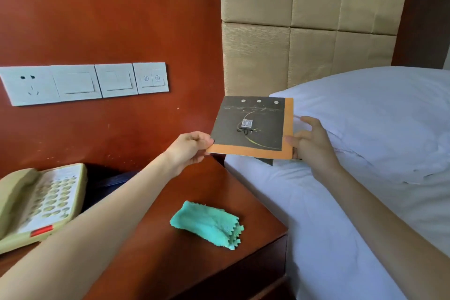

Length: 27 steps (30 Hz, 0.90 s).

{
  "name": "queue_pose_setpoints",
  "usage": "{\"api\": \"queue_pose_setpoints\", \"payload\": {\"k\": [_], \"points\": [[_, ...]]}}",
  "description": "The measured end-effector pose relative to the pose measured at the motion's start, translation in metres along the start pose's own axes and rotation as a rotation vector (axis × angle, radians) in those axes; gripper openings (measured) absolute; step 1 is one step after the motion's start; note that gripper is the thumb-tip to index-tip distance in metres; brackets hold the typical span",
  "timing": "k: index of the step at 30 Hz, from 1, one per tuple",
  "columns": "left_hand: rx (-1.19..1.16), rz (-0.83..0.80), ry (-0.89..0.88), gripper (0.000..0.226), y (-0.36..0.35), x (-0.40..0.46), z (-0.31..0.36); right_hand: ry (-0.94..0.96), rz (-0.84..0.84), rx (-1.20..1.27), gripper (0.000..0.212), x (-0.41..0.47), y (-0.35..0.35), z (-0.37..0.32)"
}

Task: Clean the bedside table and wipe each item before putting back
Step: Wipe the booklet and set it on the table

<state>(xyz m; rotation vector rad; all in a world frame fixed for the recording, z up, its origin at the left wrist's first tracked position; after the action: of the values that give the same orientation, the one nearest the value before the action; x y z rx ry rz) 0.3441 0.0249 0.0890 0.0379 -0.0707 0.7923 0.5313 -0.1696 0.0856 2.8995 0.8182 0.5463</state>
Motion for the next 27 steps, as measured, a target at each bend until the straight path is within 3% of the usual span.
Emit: {"api": "queue_pose_setpoints", "payload": {"k": [4,7,10,13,19,25,27], "points": [[-0.144,-0.089,-0.069,0.015,0.054,-0.025,0.001,0.043,-0.112,0.078,0.020,-0.014,-0.043,-0.011],[-0.295,-0.100,-0.077,0.011,0.093,-0.049,0.001,0.066,-0.211,0.082,0.018,-0.025,-0.076,-0.018],[-0.331,-0.097,-0.094,0.026,0.126,-0.076,-0.002,0.095,-0.281,0.059,0.020,-0.036,-0.108,-0.026],[-0.360,-0.071,-0.113,0.024,0.150,-0.103,-0.012,0.127,-0.362,0.004,0.023,-0.051,-0.140,-0.032],[-0.253,0.167,-0.246,0.036,0.179,-0.138,-0.047,0.258,-0.451,-0.184,0.018,-0.083,-0.192,-0.043],[0.018,0.264,-0.389,0.038,0.201,-0.154,-0.061,0.339,-0.515,-0.274,0.019,-0.104,-0.211,-0.037],[0.005,0.254,-0.388,0.039,0.205,-0.157,-0.063,0.328,-0.552,-0.290,0.015,-0.108,-0.209,-0.031]]}}
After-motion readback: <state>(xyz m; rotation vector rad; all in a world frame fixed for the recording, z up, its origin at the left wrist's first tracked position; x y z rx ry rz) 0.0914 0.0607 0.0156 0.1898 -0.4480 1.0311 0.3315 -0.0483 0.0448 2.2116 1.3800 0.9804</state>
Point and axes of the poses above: each hand's wrist, its own x-axis towards the middle knuckle, its own y-axis out of the back of the hand, z = x × y, the point moved 1 cm from there along x, towards the middle knuckle, and after that the axes turned 10 degrees about -x, right-handed, at the moved point
